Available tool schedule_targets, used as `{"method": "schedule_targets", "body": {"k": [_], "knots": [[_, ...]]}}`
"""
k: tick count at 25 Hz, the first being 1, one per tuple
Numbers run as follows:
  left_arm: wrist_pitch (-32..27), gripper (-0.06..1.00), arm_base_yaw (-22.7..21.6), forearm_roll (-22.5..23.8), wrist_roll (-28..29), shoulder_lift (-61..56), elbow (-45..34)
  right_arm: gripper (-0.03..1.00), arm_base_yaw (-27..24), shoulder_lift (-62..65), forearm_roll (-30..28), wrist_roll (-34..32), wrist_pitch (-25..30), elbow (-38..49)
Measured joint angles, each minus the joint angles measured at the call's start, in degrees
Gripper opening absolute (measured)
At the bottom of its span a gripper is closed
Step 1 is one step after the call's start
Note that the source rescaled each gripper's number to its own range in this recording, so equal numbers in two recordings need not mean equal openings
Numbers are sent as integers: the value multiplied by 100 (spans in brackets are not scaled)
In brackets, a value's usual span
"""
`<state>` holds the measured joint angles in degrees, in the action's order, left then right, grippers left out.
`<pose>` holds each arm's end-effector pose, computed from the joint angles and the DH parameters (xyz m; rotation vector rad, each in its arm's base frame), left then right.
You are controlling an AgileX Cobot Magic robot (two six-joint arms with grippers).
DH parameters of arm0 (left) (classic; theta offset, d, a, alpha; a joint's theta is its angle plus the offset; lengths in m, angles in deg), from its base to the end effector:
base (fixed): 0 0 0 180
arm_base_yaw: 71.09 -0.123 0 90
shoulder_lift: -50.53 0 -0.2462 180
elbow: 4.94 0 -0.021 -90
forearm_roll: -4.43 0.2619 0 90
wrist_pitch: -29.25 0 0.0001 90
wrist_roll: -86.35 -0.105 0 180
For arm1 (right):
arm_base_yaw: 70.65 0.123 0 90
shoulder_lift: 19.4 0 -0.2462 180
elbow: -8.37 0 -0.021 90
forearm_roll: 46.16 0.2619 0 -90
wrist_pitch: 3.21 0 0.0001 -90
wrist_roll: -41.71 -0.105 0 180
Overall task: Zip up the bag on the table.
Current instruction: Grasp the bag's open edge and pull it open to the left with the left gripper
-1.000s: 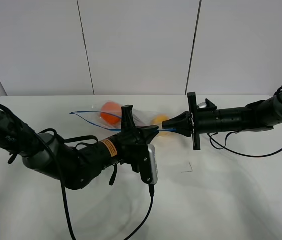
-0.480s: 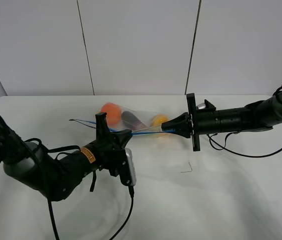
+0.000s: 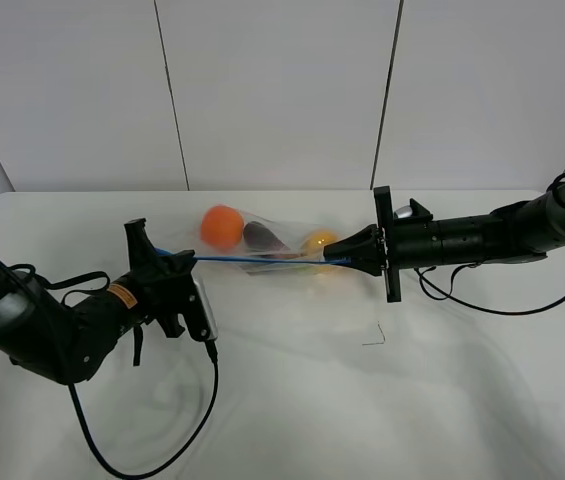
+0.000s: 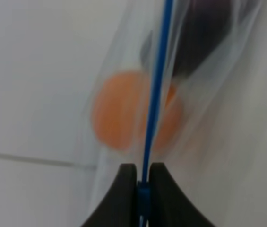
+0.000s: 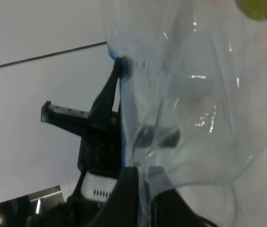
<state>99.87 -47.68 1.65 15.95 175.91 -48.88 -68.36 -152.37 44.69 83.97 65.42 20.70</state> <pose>0.2913 -0.1209 0.0543 1.2546 1.2407 0.6296 0.3529 0.1120 0.0692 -0.4846 -2.4754 -1.8678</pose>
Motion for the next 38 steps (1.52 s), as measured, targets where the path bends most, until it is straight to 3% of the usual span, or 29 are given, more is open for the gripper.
{"method": "schedule_targets", "body": {"k": [8,22,25,31,34,38], "knots": [[-12,0,-685,6,-4,0,-11,0,0,0,5,0,0,0],[-33,2,-816,-108,66,0,-34,0,0,0,-1,0,5,0],[-52,17,-824,-235,280,0,-34,0,0,0,-7,0,11,0],[-52,84,-975,-286,887,0,-34,0,0,0,-7,0,15,0],[-56,95,-1147,-286,1279,0,-39,0,0,0,-7,0,15,0],[-56,98,-1314,-296,2358,0,-137,0,0,0,-7,0,15,0]]}}
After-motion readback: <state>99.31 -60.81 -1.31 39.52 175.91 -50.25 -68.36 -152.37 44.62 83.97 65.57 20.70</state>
